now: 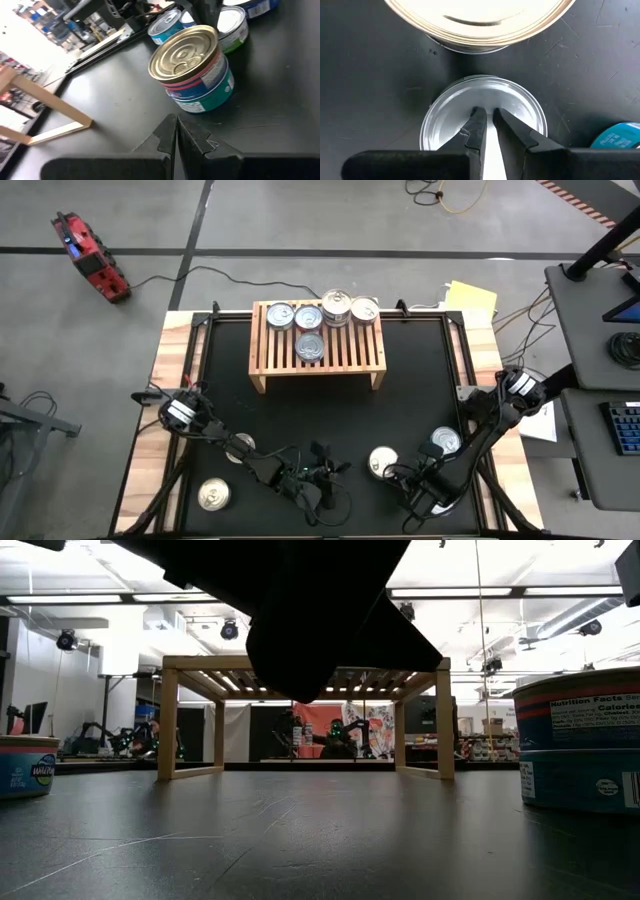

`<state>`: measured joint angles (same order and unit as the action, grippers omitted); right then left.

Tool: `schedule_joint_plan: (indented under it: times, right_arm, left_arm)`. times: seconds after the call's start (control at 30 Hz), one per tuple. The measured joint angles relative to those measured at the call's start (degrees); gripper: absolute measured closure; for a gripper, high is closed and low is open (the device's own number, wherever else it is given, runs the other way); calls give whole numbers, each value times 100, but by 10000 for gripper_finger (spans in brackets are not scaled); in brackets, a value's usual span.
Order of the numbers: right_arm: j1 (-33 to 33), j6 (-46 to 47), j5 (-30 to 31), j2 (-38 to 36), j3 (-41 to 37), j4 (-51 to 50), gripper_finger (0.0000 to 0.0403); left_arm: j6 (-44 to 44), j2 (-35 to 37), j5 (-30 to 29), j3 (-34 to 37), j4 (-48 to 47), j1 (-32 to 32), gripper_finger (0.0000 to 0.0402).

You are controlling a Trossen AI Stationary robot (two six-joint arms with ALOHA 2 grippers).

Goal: Stack canned seafood by type on shelf
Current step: Put the white and green tuna can on the shelf aligned with the other blue and pink tuna cans

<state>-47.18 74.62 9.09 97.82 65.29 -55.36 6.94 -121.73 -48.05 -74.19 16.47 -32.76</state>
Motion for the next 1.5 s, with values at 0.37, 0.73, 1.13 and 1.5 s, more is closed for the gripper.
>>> schedule_joint_plan:
  times: [0.37,0.73,1.13,1.5]
  right_arm:
    - [2,-440,342,2,-211,-18,365]
    - [164,-882,1088,22,-319,-426,365]
    - [640,-1897,1755,-43,-424,-629,373]
    - [973,-2491,1839,-891,-675,-612,394]
  left_arm:
    - [1,0,-312,0,-66,-105,401]
    - [0,265,-316,0,-447,-223,401]
    - [-508,1362,-310,9,-2314,-640,401]
    - [-1117,1926,-748,11,-3687,-893,401]
